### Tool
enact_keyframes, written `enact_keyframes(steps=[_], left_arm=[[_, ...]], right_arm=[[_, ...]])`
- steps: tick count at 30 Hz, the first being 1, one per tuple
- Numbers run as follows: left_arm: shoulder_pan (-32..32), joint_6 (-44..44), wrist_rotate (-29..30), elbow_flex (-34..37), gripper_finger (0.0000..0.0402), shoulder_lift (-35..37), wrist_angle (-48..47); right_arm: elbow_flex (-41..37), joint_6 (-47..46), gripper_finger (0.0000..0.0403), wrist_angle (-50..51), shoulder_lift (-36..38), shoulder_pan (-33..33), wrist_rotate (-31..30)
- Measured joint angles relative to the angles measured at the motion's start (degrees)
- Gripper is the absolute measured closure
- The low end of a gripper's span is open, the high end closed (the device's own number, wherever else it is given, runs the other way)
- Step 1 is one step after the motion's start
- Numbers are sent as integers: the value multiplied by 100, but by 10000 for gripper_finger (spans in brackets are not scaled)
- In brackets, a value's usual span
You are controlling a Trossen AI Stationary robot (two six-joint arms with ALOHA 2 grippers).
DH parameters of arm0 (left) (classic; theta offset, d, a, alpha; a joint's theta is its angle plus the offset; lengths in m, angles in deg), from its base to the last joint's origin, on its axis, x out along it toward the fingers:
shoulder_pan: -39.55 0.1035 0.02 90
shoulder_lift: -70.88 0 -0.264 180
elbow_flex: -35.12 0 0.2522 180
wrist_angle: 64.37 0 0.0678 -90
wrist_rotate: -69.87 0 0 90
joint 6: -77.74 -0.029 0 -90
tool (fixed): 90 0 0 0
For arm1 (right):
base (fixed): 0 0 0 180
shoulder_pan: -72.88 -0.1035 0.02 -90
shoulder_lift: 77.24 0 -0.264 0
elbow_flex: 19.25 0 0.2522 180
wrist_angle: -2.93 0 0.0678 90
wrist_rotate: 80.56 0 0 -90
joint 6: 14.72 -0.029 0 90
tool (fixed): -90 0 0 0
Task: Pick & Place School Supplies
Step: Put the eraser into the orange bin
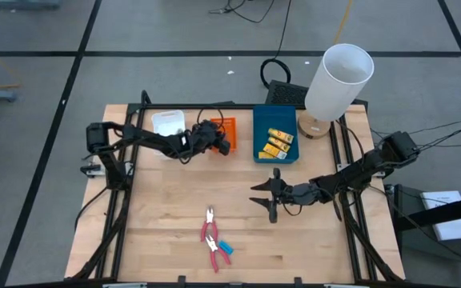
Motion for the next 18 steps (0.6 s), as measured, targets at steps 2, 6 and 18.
enact_keyframes(steps=[2, 6, 18], left_arm=[[15, -4, -49, 0, 288, 0, -10], [12, -67, -109, 0, 240, 1, -13], [-501, -553, -1744, 53, 139, 1082, -363]], right_arm=[[0, -4, 239, -3, 0, 0, 3], [0, -7, 238, -6, 0, 0, 187], [0, -101, 238, -59, -2, -106, 325]])
